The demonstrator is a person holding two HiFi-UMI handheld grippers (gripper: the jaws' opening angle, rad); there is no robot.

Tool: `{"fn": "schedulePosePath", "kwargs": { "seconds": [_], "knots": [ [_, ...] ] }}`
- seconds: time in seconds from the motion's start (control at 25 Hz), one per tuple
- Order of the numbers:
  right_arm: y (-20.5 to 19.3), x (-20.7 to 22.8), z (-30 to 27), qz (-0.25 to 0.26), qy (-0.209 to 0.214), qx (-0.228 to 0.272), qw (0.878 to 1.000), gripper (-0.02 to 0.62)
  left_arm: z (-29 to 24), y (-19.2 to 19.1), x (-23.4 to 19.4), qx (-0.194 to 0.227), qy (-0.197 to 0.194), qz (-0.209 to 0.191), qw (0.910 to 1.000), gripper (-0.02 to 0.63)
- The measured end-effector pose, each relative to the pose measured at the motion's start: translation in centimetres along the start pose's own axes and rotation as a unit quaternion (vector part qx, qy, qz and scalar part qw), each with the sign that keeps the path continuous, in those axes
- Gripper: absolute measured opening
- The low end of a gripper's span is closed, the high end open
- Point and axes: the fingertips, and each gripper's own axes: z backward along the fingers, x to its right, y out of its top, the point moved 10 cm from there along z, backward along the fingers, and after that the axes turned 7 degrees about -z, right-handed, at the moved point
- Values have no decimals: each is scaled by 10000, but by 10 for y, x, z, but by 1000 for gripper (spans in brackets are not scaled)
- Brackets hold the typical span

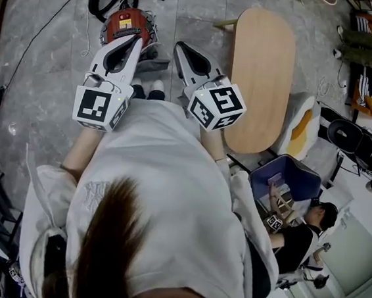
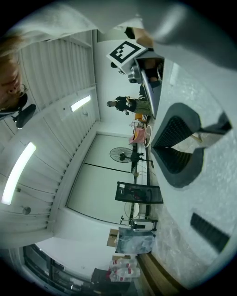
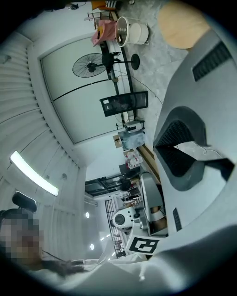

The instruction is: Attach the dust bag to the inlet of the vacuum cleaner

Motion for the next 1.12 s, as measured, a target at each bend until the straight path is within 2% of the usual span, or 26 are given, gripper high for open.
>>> {"fn": "schedulePosePath", "kwargs": {
  "seconds": [1.12],
  "knots": [
    [-7, 1, 12, 93, -147, 101, 9998, 2, 8, 1, 14, 76, 196, -63, 9998, 18]
  ]
}}
